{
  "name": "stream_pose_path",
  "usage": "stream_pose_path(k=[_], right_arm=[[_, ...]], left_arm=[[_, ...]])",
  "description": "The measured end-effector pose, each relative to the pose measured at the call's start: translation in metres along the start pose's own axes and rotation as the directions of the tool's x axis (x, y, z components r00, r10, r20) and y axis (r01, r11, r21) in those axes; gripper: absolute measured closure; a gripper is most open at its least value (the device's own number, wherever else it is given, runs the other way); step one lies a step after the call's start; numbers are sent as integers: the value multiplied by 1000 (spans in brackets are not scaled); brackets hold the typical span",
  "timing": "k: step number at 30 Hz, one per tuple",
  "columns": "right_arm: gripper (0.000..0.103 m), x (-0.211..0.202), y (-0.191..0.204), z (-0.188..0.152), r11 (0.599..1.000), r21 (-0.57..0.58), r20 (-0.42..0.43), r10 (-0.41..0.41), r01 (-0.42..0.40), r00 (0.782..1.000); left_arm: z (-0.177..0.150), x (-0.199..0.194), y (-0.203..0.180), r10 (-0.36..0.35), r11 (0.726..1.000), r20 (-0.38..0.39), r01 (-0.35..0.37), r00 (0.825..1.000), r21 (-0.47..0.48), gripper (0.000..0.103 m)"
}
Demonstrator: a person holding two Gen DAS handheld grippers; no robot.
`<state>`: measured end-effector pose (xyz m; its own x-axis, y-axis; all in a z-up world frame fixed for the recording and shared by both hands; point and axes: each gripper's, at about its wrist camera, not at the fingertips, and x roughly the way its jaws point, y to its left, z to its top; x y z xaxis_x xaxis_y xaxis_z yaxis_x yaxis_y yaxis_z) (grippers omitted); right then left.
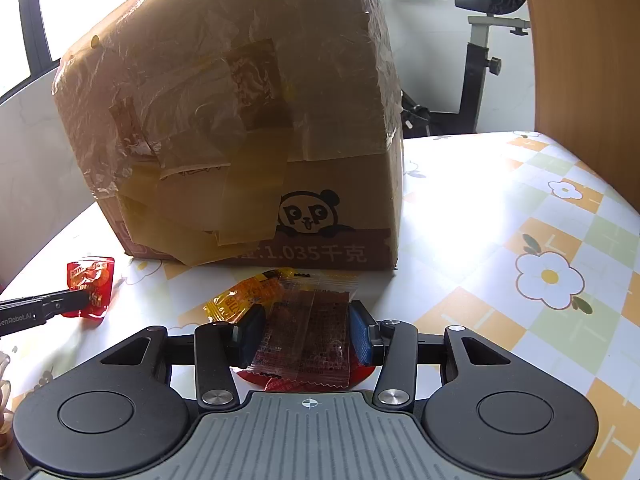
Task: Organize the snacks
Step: 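Close the left tool on the red jelly packet while the right tool grasps the brown sauce packet, then carry both held packets over the box and open both tools to drop them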
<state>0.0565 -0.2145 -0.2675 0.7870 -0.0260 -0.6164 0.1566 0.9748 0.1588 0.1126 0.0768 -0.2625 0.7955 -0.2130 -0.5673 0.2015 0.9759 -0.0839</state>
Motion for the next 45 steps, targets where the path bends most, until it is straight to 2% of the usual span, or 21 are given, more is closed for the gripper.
stream_pose_path(k=[12, 16, 25, 29, 33, 38, 45], right_arm=[[61, 0, 0, 0, 1000, 2, -1, -2, 2, 1000], [61, -5, -4, 1, 1000, 23, 13, -4, 3, 1000], [61, -32, -9, -1, 999, 50, 56, -18, 15, 998], [61, -50, -14, 7, 998, 62, 107, -34, 28, 994], [61, -75, -19, 19, 997, 68, 173, -52, 41, 984], [61, -106, -26, 42, 997, 61, 262, -63, 49, 963], [61, -135, -16, 104, 999, -8, 390, -29, 35, 920]], left_arm=[[0, -2, -1, 10, 1000, 12, -10, 1000, 9, 83], [2, -8, -3, 15, 1000, 32, -16, 999, 27, 89], [18, -41, 1, -20, 1000, 101, 18, 995, 20, 89], [24, -59, 0, -35, 999, 135, 33, 990, 15, 89], [35, -79, -8, -54, 998, 201, 47, 978, 40, 89], [59, -102, -19, -92, 993, 293, 68, 952, 92, 89], [110, -112, -38, -137, 985, 384, 84, 913, 152, 89]])
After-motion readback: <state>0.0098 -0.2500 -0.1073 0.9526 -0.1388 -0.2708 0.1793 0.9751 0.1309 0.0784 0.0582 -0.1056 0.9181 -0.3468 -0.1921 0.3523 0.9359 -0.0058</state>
